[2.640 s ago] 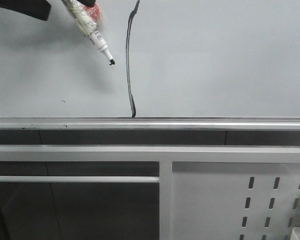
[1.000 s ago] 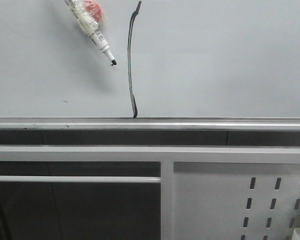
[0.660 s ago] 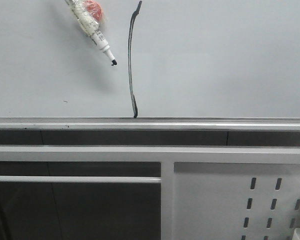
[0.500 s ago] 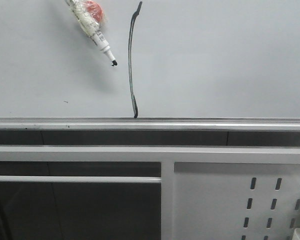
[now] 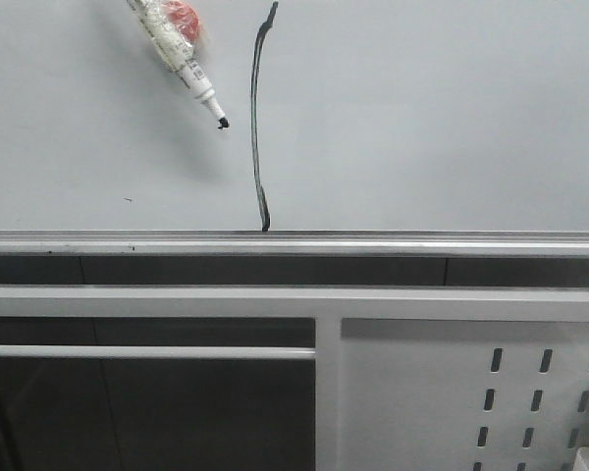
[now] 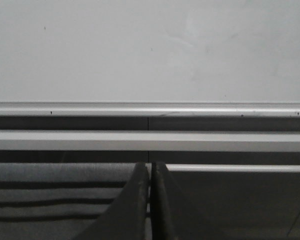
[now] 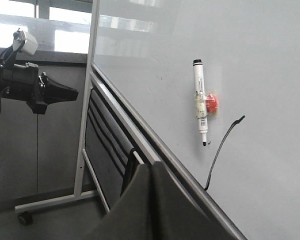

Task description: Write number 1 on whiteboard

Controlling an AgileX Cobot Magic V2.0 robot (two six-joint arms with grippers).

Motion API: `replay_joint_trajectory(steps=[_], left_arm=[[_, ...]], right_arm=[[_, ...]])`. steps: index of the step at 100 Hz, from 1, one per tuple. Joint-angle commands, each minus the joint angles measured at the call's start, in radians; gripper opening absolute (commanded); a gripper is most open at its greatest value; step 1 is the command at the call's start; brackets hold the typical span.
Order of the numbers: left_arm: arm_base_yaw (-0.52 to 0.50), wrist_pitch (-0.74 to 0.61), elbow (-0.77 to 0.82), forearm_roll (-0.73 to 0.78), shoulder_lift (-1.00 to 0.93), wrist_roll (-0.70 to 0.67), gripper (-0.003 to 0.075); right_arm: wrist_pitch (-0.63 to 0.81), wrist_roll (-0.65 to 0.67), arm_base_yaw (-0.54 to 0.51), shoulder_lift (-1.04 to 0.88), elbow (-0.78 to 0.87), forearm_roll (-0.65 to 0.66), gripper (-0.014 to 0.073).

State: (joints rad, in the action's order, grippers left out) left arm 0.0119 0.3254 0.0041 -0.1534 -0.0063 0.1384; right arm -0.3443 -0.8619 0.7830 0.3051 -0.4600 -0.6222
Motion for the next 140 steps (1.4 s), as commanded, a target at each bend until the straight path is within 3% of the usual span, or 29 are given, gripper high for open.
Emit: replay_joint_trajectory(steps=[1, 95, 118, 128, 140], left_arm=[[-0.002, -0.039, 0.035, -0.003, -0.02, -0.009, -0.002], [-0.002, -0.039, 0.035, -0.003, -0.02, -0.009, -0.002], [-0.002, -0.039, 0.035, -0.003, -0.02, -0.009, -0.002], [-0.002, -0.039, 0.035, -0.003, -0.02, -0.009, -0.002], [-0.002, -0.039, 0.035, -0.003, -0.02, -0.009, -0.002]], right_arm=[[0.07, -0.001, -0.008, 0.01, -0.026, -0.018, -0.0059], [0.07, -0.001, -0.008, 0.01, -0.023, -0.018, -0.0059], [0.272, 0.003, -0.023, 0.012, 0.094, -0.009, -0.0059], [0.369, 0.152, -0.084, 0.012, 0.164, 0.134, -0.0059], [0.374, 0.524, -0.213, 0.012, 0.231, 0.431, -0.0059]])
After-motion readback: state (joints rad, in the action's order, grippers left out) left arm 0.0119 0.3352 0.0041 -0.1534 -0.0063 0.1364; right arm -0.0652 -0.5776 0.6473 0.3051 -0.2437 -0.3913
